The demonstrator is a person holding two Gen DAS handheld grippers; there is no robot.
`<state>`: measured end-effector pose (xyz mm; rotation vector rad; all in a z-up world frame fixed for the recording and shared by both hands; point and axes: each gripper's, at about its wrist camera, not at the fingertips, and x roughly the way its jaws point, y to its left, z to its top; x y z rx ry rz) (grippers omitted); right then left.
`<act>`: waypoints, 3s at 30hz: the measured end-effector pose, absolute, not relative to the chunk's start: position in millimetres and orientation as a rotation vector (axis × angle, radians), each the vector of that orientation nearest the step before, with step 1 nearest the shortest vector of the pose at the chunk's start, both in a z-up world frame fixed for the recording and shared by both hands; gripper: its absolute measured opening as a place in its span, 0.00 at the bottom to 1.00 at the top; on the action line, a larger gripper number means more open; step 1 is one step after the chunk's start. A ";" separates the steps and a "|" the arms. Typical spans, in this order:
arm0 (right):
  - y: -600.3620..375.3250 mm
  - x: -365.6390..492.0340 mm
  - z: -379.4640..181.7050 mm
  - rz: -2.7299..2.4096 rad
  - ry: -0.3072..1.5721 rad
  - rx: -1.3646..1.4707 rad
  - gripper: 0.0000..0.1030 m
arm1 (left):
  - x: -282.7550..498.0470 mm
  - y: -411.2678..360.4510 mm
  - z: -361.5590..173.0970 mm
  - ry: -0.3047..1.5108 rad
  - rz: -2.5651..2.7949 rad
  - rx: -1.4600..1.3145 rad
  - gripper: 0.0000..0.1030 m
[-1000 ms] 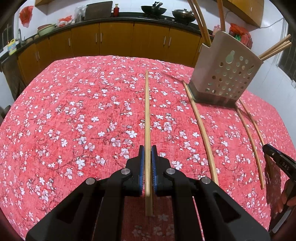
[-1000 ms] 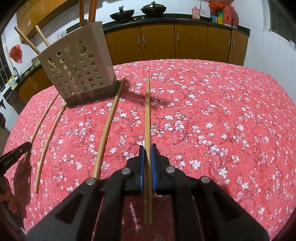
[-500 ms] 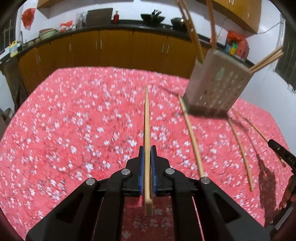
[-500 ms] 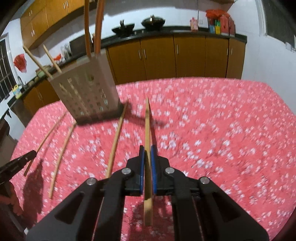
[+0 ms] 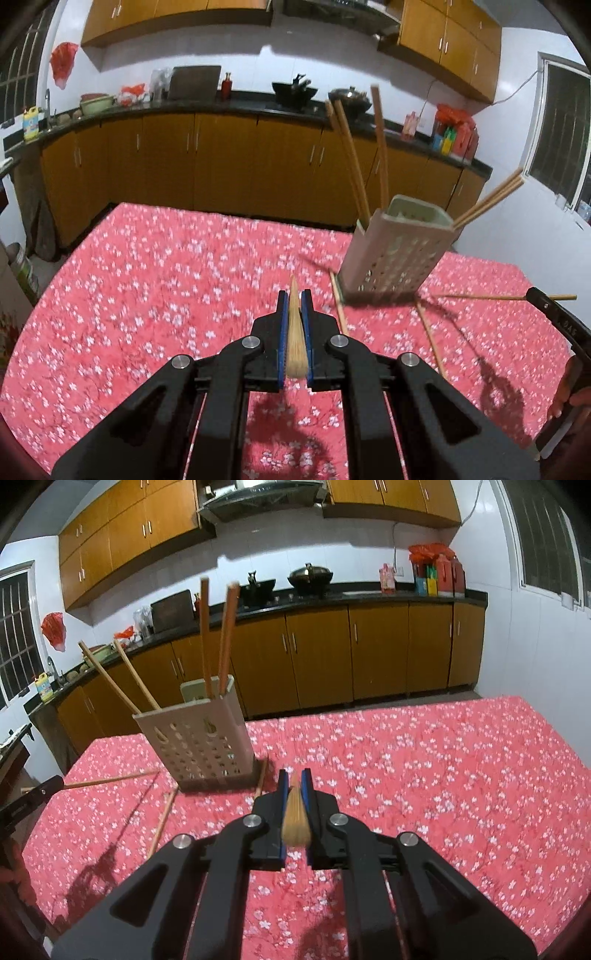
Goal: Organize utensils
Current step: 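Raise the left tool's chopstick above the holder while the right tool lifts its chopstick there, then open the left tool into the holder while the right tool releases its chopstick, then move both open tools back down to the last chopsticks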
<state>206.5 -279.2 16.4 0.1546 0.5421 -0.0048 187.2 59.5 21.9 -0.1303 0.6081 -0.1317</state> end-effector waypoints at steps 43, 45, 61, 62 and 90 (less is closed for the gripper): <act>-229.8 294.3 131.6 0.111 0.214 0.192 0.08 | 256.8 -6.3 153.4 0.203 -0.180 -0.245 0.07; -229.8 296.5 127.3 0.114 0.225 0.192 0.08 | 260.0 -10.7 146.0 0.218 -0.185 -0.242 0.07; -226.3 268.7 124.4 0.124 0.226 0.173 0.20 | 249.5 -3.7 133.5 0.274 -0.194 -0.228 0.22; -226.9 264.3 126.1 0.123 0.219 0.172 0.20 | 245.0 -1.3 135.4 0.265 -0.188 -0.231 0.26; -208.3 228.9 -90.6 0.141 0.886 0.127 0.29 | 195.3 18.3 -43.1 0.764 -0.151 -0.092 0.31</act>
